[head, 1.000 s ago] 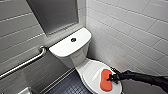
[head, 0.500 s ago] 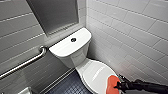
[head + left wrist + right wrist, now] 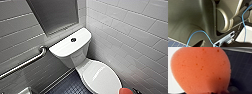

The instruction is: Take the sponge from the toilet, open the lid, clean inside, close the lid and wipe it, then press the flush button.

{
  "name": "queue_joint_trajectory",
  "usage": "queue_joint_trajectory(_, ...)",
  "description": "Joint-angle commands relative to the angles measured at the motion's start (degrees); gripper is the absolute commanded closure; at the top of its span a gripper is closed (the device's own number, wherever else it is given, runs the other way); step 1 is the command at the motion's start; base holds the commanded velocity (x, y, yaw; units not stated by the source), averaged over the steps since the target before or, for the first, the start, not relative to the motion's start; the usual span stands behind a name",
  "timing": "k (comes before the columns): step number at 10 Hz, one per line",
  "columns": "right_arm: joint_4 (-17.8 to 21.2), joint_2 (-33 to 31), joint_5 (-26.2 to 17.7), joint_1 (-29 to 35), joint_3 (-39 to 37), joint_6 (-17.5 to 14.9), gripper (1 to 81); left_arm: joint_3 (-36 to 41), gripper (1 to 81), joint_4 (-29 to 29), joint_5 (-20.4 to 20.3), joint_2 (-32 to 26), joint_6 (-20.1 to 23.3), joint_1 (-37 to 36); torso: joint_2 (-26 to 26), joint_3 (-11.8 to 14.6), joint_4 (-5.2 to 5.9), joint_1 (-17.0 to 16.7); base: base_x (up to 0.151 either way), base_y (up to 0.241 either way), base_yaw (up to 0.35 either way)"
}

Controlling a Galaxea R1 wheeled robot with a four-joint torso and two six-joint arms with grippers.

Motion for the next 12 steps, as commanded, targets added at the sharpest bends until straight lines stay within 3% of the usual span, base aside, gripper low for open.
queue_joint_trajectory(1, -1.3, -10.0, 2.6, -4.1, 7.1, 0.8, 81.1, 1.0, 1.0, 0.1, 5.3, 0.0, 0.8, 1.1, 0.0, 0.0, 0.00, 0.0, 0.000, 0.000, 0.000)
queue_joint_trajectory(4, -4.8, -13.5, 6.0, -10.4, 9.0, 0.8, 81.1, 1.0, 1.0, 0.1, 5.4, 0.4, 1.7, 0.9, 0.0, 0.0, 0.00, 0.0, 0.000, 0.000, 0.000)
queue_joint_trajectory(7, -6.7, -14.5, 5.3, -9.4, 12.4, 0.7, 81.1, 0.9, 1.0, 0.0, 5.6, 0.7, 2.2, 0.6, 0.0, 0.0, 0.00, 0.0, 0.000, 0.000, 0.000)
queue_joint_trajectory(12, -7.7, -15.9, -13.0, 10.1, 22.6, 0.9, 81.1, 1.0, 1.0, 0.0, 5.4, 0.8, 2.2, 0.6, 0.0, 0.0, 0.00, 0.0, 0.000, 0.000, 0.000)
